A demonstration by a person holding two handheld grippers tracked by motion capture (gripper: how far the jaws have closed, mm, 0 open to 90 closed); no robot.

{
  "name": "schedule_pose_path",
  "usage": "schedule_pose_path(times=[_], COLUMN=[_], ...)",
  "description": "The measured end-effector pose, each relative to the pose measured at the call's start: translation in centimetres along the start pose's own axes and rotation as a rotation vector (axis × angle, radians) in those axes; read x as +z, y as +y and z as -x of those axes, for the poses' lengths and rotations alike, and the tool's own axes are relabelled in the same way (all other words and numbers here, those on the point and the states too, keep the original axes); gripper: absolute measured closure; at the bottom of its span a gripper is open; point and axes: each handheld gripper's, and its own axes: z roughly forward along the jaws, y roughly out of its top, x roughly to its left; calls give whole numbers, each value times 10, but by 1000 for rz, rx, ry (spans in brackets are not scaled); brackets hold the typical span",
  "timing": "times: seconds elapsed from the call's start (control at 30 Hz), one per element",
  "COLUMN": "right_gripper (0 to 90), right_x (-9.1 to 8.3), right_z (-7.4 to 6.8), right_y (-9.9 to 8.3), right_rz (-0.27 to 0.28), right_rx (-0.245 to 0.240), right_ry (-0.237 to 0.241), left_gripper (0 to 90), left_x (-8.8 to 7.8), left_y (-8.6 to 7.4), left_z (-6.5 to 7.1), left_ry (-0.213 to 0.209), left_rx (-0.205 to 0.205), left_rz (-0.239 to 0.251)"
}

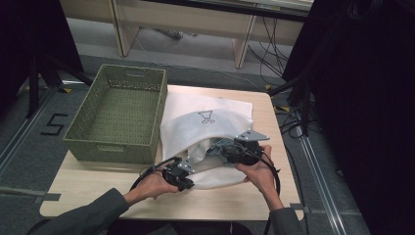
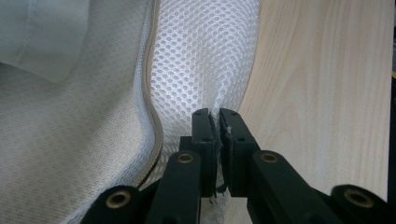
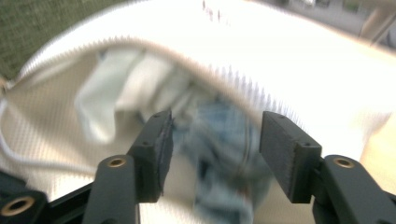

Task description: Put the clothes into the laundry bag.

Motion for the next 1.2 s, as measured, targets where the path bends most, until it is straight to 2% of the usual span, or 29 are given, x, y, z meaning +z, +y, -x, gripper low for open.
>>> schedule_pose_path(times=[0.03, 0.07, 0.1, 0.13, 0.2, 0.27, 0.37, 0.4, 0.5, 0.53, 0.57, 0.6, 0.63, 0.73, 0.77, 0.8, 0.83, 0.9, 0.93, 1.03, 1.13, 1.2], right_gripper=[437, 435, 433, 430, 420, 413, 409, 412, 404, 398, 411, 491, 521, 587, 607, 644, 660, 675, 681, 688, 693, 689], right_x=[2, 6, 12, 20, 33, 45, 55, 59, 65, 69, 71, 74, 76, 84, 85, 89, 89, 92, 94, 99, 105, 108], right_z=[-1, 0, -1, -3, -9, -9, -8, -10, -16, -21, -24, -28, -28, -25, -26, -27, -24, -17, -13, -3, 10, 13], right_y=[2, 3, 2, 0, -8, -15, -24, -27, -31, -34, -35, -35, -35, -31, -29, -29, -25, -22, -21, -15, -10, -8], right_rz=[27, 22, -12, -37, -122, -174, -212, -231, -243, -245, -254, -257, -254, -235, -239, -202, -215, -183, -170, -151, -95, -80], right_rx=[3, -6, -11, -22, -43, -70, -58, -79, -111, -154, -176, -204, -219, -242, -230, -197, -175, -150, -110, -64, 35, 90], right_ry=[-6, 7, 35, 43, 51, 44, 47, 39, 13, -11, -27, -72, -107, -151, -162, -197, -175, -174, -182, -182, -179, -169], left_gripper=[840, 840, 840, 840, 839, 839, 839, 838, 839, 839, 841, 843, 845, 854, 856, 858, 861, 865, 866, 869, 870, 870], left_x=[0, 0, 0, 0, 0, 0, 0, 0, 0, 0, 0, 0, 0, 0, 0, 0, 0, 0, 0, 0, 0, 0], left_y=[0, 0, 0, 0, 0, 0, 0, 0, 0, 0, 0, 0, 0, 0, 0, -1, -1, 0, -1, -1, -1, -1], left_z=[0, 0, 0, 0, 0, 0, 0, 0, 0, 0, 0, 0, 0, -1, -1, -1, -1, -1, -1, 0, 0, -1], left_ry=[2, -1, 0, 2, -1, 1, -4, -3, -2, -1, -1, 0, 1, 5, 5, 4, 3, 3, 3, 5, 3, 2], left_rx=[0, 0, -1, 0, 0, 1, 2, 3, 2, 1, 1, 2, 3, -4, -2, -2, 0, 0, -3, -2, 0, -3], left_rz=[-2, 0, 1, -1, 1, -3, 1, 0, 1, 1, 0, 1, 1, 8, 5, 5, 6, 6, 6, 4, 6, 8])
